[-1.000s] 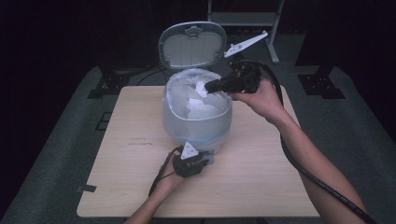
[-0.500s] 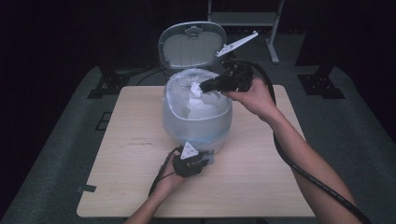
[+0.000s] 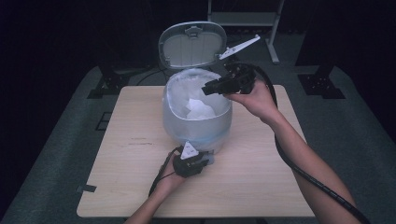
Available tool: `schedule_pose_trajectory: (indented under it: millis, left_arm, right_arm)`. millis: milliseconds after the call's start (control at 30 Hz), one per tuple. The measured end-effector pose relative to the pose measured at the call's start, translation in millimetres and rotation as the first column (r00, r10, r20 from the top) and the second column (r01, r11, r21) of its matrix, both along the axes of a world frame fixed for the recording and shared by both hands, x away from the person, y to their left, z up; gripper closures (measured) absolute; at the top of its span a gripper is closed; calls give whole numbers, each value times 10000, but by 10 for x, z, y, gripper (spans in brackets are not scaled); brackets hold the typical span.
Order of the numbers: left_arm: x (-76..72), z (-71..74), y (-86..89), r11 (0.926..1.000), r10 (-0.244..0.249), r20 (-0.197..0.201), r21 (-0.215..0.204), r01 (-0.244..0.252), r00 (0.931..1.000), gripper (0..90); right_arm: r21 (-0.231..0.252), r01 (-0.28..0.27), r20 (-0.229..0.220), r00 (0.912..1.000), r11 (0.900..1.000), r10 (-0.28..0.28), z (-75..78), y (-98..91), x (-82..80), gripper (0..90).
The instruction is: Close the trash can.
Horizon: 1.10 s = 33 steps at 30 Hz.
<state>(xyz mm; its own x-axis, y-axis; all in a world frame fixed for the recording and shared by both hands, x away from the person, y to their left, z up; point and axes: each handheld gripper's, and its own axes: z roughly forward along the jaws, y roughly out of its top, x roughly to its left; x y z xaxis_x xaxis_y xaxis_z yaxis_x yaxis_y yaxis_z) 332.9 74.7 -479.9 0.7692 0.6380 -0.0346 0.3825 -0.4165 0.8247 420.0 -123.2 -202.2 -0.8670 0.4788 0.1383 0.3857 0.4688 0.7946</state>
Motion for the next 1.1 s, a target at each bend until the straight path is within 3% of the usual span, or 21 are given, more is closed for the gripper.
schedule_pose_trajectory:
  millis: [500,633,833,933,1100]
  left_arm:
    - [0,-1,0,9998,-179,-25,-75,179,9998,595]
    - [5,-2,9,9991,-255,-211,-353,248,9995,553]
    - [-27,12,17,9996,-206,-194,-207,202,9996,508]
    - [-37,53,15,9998,-119,-238,-166,115,9996,477]
    - [-167,202,19,9982,-320,-139,-509,312,9994,455]
  right_arm:
    - [215,311,329,9989,9993,-318,-24,-318,-149,605]
    - [367,473,257,9985,9982,-483,-82,-489,-225,583]
    - [625,793,182,9966,9949,-806,-182,-777,-340,570]
    - [674,945,188,9952,9932,-959,-225,-905,-398,553]
    - [722,1218,352,9916,9899,-1246,-336,-1124,-538,545]
